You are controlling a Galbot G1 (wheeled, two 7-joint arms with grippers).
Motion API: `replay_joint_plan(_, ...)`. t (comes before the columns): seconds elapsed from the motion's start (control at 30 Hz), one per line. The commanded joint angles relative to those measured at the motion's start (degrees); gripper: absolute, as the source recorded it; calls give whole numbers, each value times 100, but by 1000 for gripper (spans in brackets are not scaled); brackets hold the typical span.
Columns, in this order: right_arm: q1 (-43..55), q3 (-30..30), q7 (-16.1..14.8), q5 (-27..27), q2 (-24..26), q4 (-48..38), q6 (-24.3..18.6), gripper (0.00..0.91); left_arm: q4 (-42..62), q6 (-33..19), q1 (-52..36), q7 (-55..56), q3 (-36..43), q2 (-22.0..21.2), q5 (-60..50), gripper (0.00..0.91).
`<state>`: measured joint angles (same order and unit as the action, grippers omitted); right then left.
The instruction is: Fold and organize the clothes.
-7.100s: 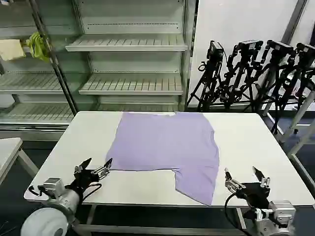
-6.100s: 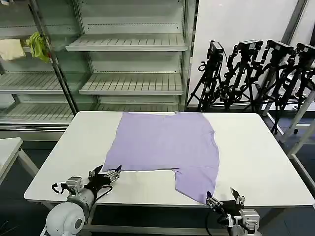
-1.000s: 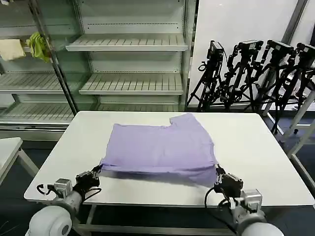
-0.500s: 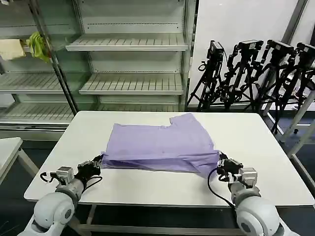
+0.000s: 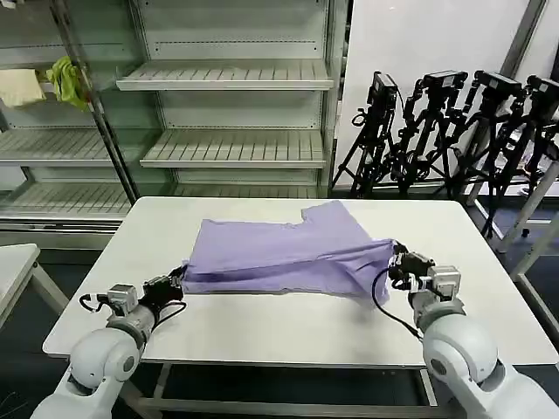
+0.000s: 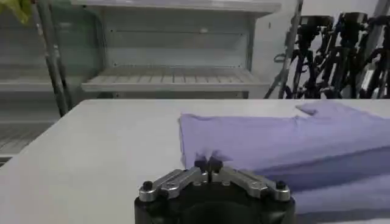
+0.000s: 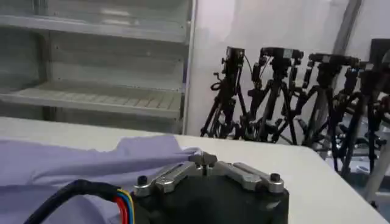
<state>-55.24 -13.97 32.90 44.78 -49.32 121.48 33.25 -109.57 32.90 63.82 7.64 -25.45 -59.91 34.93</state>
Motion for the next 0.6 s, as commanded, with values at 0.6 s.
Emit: replay_joint_plan(0.6,-284,234,-172,-360,17,-145,2,0,395,-24,-246,-20,267,-46,-227,20)
